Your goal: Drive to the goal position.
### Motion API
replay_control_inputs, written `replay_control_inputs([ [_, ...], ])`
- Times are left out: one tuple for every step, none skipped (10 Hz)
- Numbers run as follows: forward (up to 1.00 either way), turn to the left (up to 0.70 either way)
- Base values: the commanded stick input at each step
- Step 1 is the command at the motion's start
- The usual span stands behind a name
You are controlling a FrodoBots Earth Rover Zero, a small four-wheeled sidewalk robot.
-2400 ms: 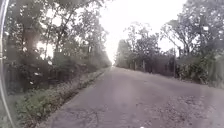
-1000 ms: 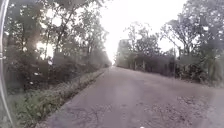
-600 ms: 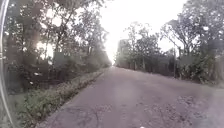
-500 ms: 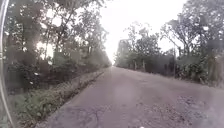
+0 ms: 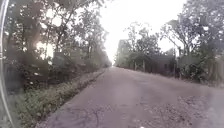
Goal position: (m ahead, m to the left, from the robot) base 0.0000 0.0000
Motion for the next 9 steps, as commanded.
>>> replay_control_inputs([
  [0.1,0.01],
  [0.1,0.01],
  [0.11,0.01],
  [0.11,0.01],
  [0.1,0.01],
  [0.1,0.01],
  [0.1,0.01],
  [0.1,0.01],
  [0.1,0.01],
])
